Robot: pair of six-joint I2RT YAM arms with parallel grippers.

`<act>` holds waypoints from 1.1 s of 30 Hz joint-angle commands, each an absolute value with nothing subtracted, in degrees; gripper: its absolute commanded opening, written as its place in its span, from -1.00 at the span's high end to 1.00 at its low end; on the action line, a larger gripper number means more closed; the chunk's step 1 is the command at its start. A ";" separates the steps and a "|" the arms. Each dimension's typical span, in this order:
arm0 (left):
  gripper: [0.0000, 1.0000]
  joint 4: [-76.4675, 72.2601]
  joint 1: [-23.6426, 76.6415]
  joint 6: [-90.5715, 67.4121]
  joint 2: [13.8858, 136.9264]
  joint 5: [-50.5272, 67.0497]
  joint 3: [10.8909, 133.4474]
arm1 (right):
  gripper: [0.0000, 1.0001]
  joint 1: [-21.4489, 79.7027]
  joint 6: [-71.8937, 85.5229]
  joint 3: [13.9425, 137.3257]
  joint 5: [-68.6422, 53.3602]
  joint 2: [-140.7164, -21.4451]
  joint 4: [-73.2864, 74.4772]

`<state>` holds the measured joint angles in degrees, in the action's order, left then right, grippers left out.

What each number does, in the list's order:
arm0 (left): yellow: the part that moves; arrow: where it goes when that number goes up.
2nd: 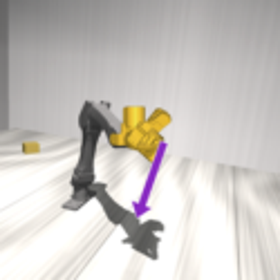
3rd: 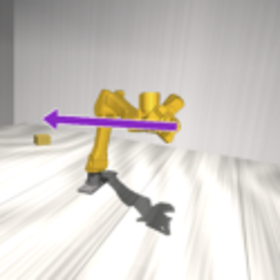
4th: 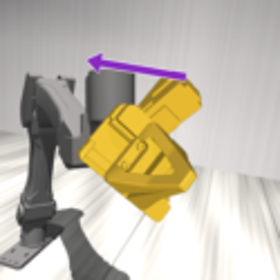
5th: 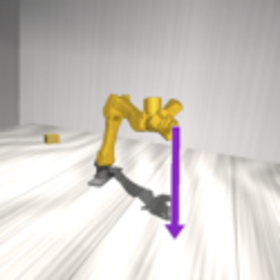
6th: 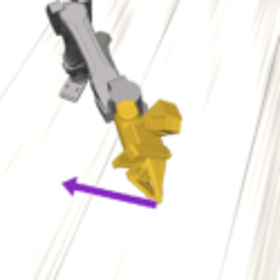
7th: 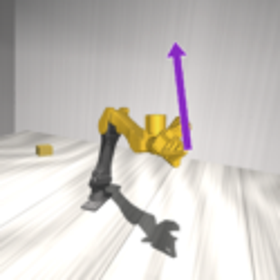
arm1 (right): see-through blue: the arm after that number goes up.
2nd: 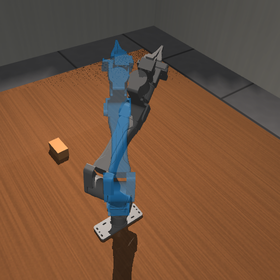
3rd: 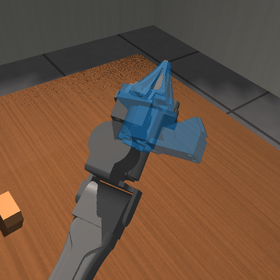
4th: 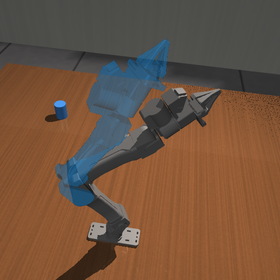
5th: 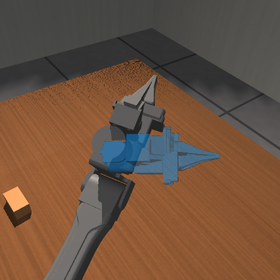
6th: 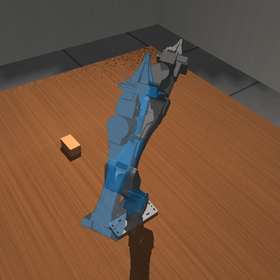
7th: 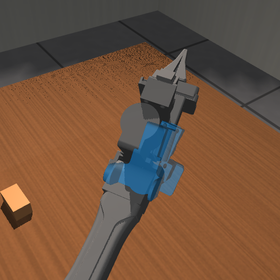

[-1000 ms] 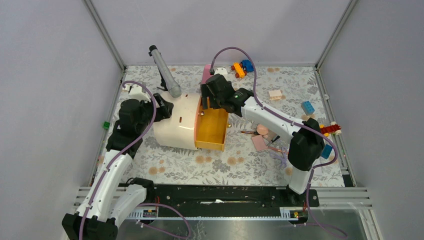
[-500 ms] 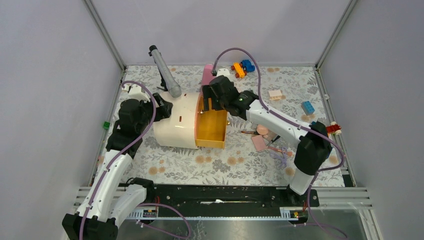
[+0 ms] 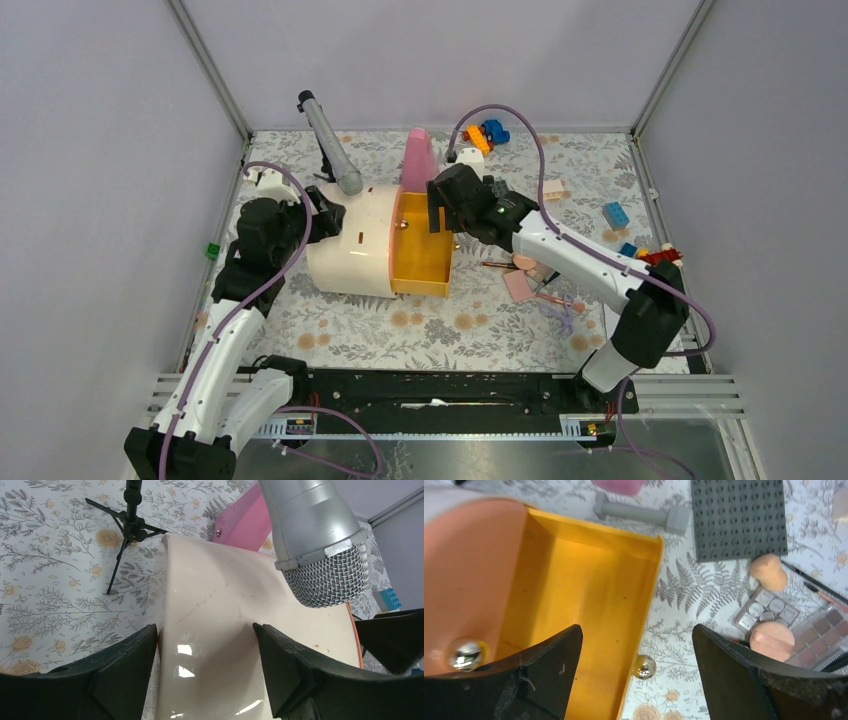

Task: Organize the makeup
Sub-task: Open the drawer in the storage box.

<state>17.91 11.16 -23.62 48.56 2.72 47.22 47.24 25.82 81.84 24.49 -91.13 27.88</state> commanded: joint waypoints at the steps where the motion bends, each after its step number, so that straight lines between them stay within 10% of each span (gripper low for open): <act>1: -0.45 28.39 10.90 -21.18 50.01 3.08 45.01 | -0.71 47.72 29.15 84.68 25.87 -94.17 34.63; 17: -0.44 28.32 10.73 -21.18 50.04 2.99 45.00 | 0.38 47.76 31.22 87.09 31.66 -96.20 39.51; 25: -0.44 28.30 10.75 -21.18 50.10 3.16 45.09 | 0.34 47.72 31.16 86.87 32.38 -95.65 39.97; 33: -0.44 28.30 10.72 -21.18 50.10 3.08 45.09 | -0.15 47.64 30.26 85.26 31.38 -92.51 38.27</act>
